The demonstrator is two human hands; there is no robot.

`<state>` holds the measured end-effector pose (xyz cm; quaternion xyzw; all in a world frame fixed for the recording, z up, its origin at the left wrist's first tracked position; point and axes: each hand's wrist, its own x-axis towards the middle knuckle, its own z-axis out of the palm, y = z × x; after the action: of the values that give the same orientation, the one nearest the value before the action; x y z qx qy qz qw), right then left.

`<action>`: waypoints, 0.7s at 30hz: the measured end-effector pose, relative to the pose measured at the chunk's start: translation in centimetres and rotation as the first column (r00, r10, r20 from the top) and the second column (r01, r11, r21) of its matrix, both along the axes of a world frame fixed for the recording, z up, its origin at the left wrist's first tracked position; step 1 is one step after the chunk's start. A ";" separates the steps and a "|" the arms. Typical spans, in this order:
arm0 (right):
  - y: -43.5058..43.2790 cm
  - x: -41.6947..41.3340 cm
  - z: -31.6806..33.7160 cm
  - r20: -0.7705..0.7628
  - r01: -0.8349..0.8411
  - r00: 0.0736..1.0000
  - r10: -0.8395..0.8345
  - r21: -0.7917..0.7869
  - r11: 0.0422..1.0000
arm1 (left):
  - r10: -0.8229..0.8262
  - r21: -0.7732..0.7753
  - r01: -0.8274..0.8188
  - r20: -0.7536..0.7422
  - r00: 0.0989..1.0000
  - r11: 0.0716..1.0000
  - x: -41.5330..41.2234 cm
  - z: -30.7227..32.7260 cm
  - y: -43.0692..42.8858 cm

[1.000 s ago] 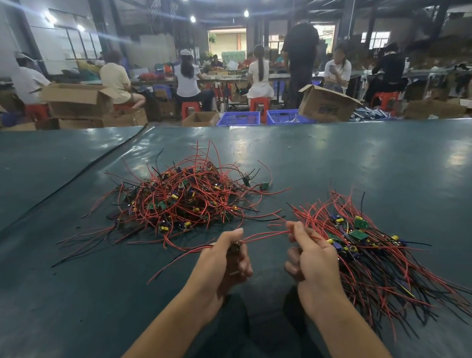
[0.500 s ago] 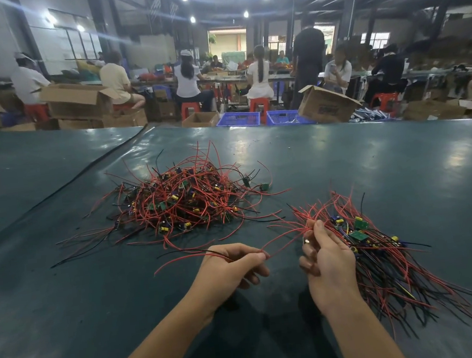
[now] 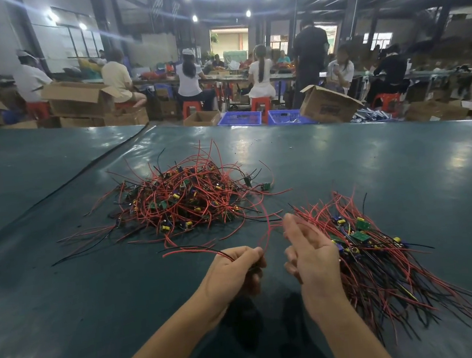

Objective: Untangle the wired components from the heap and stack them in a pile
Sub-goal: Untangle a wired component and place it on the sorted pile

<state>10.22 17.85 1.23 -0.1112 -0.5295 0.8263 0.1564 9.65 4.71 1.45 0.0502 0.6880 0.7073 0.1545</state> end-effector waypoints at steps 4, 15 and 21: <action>-1.0 0.2 -0.5 0.081 -0.148 0.986 0.144 0.041 0.988 | 0.040 0.102 -0.049 0.092 0.995 0.994 -0.2 0.0 -0.2; -0.9 0.5 -0.5 0.062 -0.054 0.997 0.034 0.338 0.940 | 0.060 0.075 -0.065 0.064 0.996 0.995 -0.6 0.4 -0.6; -0.9 0.5 -0.6 0.079 -0.062 0.996 0.030 0.438 0.897 | 0.031 -0.012 -0.032 -0.076 0.997 0.999 -1.0 0.2 -0.9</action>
<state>10.71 16.98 0.68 -0.0895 -0.7101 0.6844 0.1392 8.64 3.79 1.62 0.0651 0.6988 0.7026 0.1172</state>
